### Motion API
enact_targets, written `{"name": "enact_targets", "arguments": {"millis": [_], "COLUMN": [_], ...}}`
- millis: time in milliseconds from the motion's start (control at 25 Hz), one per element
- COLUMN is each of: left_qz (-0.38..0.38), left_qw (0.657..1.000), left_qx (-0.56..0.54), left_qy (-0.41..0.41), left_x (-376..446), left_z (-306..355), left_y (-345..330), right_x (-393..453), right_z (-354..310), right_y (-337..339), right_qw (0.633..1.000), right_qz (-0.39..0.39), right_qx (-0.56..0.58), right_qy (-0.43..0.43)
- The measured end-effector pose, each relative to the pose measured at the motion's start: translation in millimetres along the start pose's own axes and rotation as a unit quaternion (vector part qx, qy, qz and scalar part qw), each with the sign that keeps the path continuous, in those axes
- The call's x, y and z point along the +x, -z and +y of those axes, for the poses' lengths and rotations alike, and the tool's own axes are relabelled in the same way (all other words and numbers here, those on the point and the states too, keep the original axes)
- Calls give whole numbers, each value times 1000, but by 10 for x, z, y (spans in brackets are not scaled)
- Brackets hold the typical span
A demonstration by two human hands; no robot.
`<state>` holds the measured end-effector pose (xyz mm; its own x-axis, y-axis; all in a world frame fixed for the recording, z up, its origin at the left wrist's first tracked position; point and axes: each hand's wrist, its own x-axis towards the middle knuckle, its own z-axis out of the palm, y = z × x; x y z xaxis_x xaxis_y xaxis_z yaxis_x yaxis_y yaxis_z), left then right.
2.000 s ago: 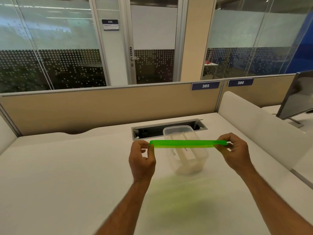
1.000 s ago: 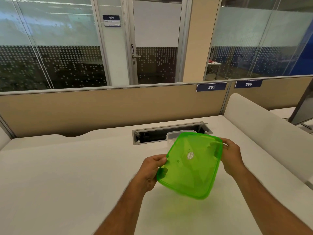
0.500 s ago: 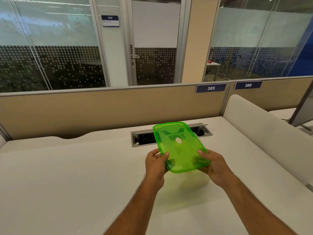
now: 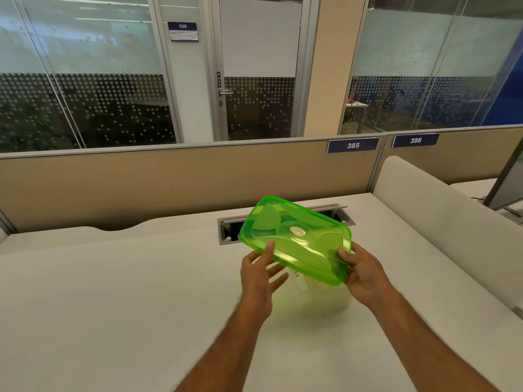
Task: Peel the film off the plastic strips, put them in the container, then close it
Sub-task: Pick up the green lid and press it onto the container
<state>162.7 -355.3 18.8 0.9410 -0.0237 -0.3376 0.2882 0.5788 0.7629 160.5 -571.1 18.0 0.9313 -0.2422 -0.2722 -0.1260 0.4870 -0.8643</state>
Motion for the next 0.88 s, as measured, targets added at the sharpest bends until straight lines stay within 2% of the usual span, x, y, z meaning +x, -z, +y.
{"name": "enact_targets", "arguments": {"millis": [120,200,320,440,600,720,800,880], "left_qz": [13,-11,-66,-45,-7,-6,-16,-40], "left_qw": [999,998,991,985,995,992,964,896], "left_qx": [-23,-21,79,151,88,125,261,430], "left_qy": [24,52,90,72,52,21,-38,-108], "left_x": [117,176,202,191,187,139,118,84], "left_z": [187,278,272,176,65,-26,-107,-163], "left_y": [201,289,288,197,70,-35,-79,-120], "right_x": [79,110,147,184,215,288,337,380], "right_z": [-172,-255,-312,-320,-277,-184,-149,-146], "right_y": [145,214,228,183,124,75,49,27], "right_qw": [999,997,992,992,997,990,964,935], "right_qz": [31,59,65,76,63,87,108,98], "right_qx": [-21,-44,-103,-99,-48,-105,-213,-306], "right_qy": [10,12,11,8,-13,46,115,153]}}
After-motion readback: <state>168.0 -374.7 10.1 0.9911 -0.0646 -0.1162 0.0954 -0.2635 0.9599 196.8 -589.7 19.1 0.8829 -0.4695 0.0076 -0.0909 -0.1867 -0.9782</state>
